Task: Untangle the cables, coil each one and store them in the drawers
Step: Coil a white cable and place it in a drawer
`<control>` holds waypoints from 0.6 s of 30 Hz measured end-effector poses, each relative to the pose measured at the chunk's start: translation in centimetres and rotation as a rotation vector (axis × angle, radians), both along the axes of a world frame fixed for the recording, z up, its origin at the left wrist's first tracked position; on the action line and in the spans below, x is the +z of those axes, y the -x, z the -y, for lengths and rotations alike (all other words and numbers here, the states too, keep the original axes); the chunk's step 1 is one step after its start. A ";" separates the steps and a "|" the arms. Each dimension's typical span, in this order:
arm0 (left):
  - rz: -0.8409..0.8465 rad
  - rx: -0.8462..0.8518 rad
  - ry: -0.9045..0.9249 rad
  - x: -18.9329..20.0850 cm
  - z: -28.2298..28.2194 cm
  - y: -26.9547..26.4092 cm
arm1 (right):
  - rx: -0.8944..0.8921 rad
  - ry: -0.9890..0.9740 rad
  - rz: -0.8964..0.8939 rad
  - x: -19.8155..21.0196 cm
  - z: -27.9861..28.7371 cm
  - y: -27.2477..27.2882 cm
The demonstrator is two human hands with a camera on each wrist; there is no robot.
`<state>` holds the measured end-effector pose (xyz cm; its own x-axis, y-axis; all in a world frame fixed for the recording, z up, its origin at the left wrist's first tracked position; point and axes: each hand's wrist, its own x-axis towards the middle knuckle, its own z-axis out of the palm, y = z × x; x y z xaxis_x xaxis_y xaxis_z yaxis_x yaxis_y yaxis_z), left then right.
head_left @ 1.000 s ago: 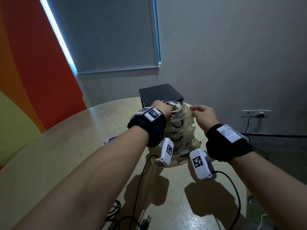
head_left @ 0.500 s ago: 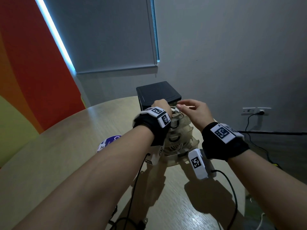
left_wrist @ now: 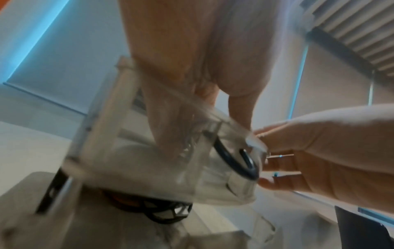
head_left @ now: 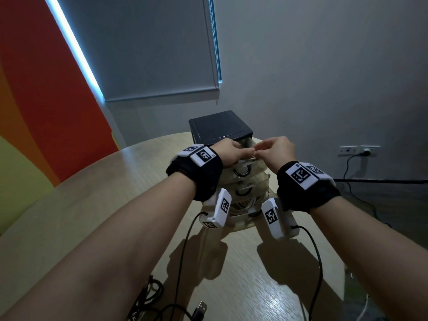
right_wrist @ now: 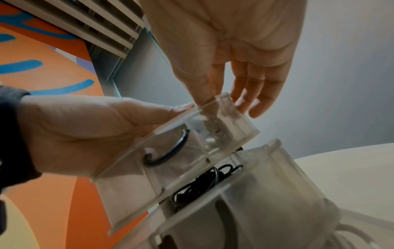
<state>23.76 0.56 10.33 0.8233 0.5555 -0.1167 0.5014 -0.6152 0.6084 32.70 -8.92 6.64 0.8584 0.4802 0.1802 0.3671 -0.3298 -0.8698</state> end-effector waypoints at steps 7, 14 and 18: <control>-0.080 -0.059 -0.102 0.1 -0.1 -0.4 | -0.008 -0.040 -0.022 0.0 0.1 0.1; -0.168 -0.022 -0.270 -0.2 0.4 -0.9 | 0.004 -0.047 -0.011 0.0 0.3 0.5; -0.066 -0.052 -0.146 -0.1 0.6 -0.1 | 0.032 -0.038 -0.027 -0.1 0.6 0.4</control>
